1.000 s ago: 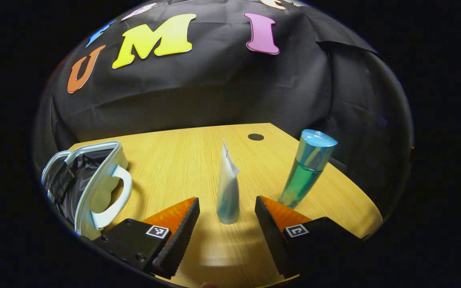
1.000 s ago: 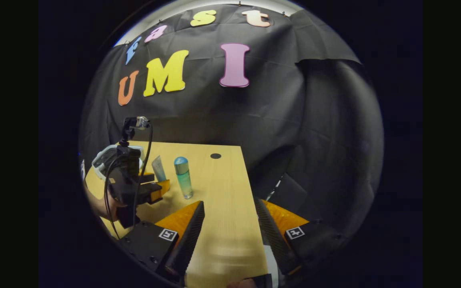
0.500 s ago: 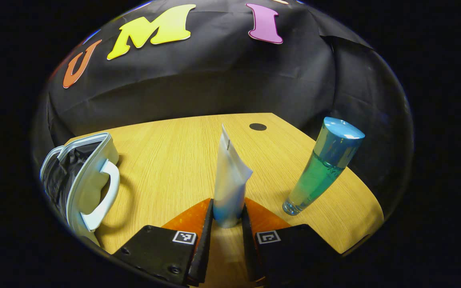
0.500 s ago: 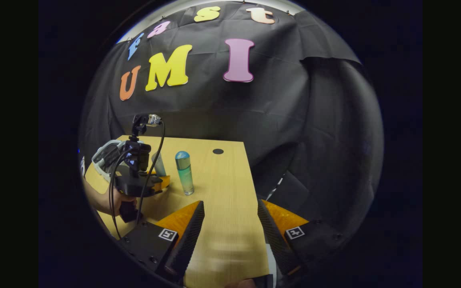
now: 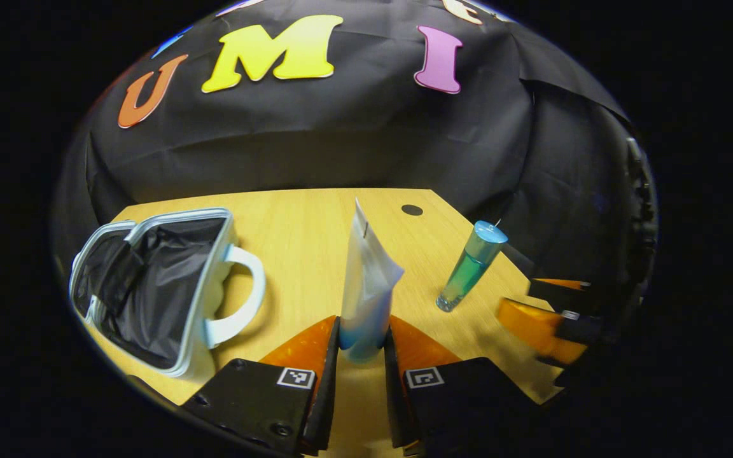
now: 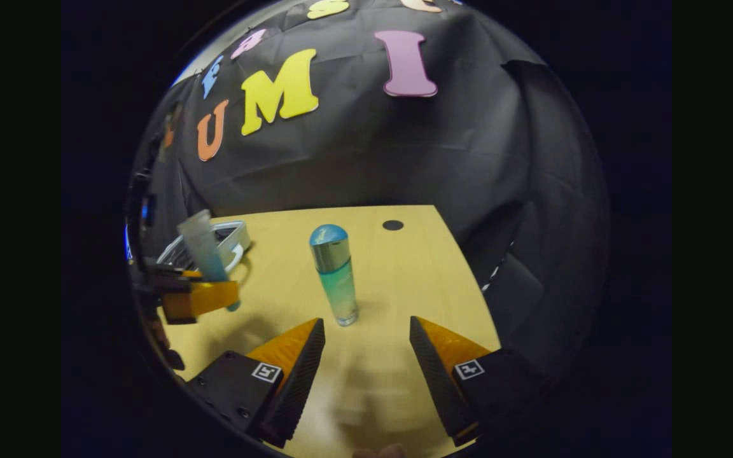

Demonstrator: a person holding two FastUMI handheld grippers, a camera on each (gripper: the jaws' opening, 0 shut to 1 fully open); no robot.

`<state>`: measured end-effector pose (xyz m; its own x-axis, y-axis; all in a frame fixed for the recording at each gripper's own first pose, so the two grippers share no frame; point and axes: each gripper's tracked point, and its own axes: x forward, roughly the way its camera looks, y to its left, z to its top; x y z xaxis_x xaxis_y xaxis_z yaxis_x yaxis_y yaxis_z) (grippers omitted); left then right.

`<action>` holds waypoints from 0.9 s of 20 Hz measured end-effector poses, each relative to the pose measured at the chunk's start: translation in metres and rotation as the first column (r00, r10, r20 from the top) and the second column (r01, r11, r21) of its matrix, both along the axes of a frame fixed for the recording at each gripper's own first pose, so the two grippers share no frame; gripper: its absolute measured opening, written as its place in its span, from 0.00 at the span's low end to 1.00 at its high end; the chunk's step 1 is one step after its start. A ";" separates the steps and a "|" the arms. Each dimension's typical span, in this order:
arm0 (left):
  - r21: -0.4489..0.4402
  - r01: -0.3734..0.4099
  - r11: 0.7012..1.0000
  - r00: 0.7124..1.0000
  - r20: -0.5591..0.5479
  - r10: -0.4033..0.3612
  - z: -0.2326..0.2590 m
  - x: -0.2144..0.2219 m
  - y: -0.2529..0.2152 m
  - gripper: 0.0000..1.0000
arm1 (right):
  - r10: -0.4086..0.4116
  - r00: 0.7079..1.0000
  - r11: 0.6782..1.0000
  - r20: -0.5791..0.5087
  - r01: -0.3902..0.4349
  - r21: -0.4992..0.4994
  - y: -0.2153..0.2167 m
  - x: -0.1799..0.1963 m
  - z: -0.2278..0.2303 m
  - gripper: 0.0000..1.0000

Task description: First open the suitcase, pack the skin care products into it, and then close the suitcase.

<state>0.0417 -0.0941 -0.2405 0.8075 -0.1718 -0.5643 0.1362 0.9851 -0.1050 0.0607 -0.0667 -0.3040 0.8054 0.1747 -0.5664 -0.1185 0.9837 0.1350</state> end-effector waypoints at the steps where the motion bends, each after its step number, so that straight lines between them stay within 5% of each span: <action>1: -0.016 -0.011 1.000 1.000 -0.006 0.011 0.004 -0.010 0.006 0.37 | 0.015 1.000 1.000 0.002 -0.015 -0.002 0.009 0.012 -0.007 0.79; 6: -0.023 -0.133 0.991 0.989 -0.068 0.131 0.009 -0.043 0.058 0.37 | 0.069 0.997 0.998 -0.039 -0.070 -0.008 0.034 0.040 -0.035 0.80; 8: -0.020 -0.186 0.982 0.980 -0.073 0.184 0.015 -0.047 0.082 0.38 | 0.073 0.996 0.997 -0.050 -0.074 -0.012 0.037 0.046 -0.039 0.70; 11: -0.016 -0.251 0.968 0.965 -0.080 0.249 0.019 -0.049 0.116 0.37 | 0.041 0.996 0.999 -0.081 -0.041 -0.001 0.035 0.050 -0.046 0.43; 18: -0.078 -0.275 0.958 0.946 -0.200 0.255 0.029 -0.034 0.194 0.38 | 0.029 0.989 0.998 -0.143 -0.020 0.060 0.039 0.039 -0.031 0.33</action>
<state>0.0077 0.0999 -0.2111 0.7140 -0.0312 -0.6995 -0.1601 0.9653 -0.2064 0.0994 -0.0275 -0.3347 0.7113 0.2294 -0.6644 -0.1176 0.9708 0.2093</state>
